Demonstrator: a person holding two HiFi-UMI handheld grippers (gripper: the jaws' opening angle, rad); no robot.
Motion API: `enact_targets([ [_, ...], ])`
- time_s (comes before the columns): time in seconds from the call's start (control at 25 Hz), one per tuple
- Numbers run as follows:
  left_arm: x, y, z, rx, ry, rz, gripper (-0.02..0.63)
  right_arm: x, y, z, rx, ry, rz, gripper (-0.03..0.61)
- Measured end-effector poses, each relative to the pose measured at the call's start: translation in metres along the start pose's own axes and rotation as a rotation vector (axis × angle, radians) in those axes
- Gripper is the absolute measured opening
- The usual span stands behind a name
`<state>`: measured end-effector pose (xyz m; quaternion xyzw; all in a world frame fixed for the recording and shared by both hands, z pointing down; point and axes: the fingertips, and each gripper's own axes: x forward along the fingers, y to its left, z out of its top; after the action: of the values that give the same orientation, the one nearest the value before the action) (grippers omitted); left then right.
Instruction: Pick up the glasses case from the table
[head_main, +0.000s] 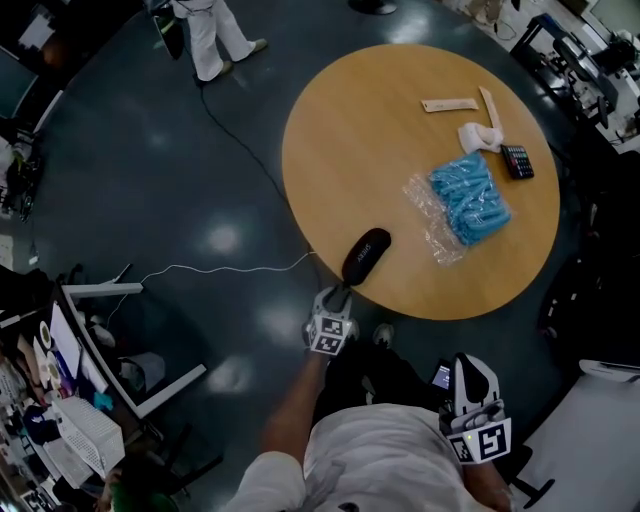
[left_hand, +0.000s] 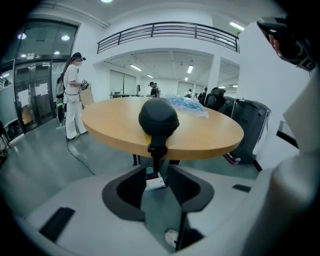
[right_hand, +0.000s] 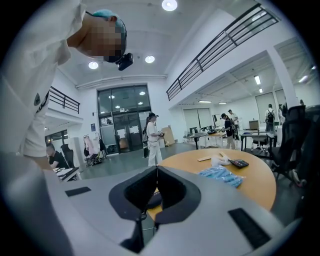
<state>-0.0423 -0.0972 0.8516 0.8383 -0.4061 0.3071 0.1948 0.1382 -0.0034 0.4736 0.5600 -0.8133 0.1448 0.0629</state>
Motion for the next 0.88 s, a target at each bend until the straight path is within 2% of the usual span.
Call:
enact_targets([
  [0.24, 0.003, 0.005, 0.011, -0.002, -0.047, 0.014, 0.124, 0.009, 0.003, -0.002, -0.001, 0.009, 0.011, 0.016],
  [0.32, 0.001, 0.005, 0.015, -0.005, -0.057, 0.016, 0.066, 0.011, 0.003, -0.006, -0.004, 0.016, 0.011, 0.015],
  [0.56, 0.001, 0.003, 0.015, -0.001, -0.05, -0.001, 0.06, 0.033, 0.007, -0.017, -0.016, 0.032, 0.041, 0.016],
  [0.88, 0.004, 0.003, 0.014, 0.03, -0.031, -0.028, 0.063, 0.046, 0.015, -0.014, -0.016, 0.029, 0.083, 0.015],
])
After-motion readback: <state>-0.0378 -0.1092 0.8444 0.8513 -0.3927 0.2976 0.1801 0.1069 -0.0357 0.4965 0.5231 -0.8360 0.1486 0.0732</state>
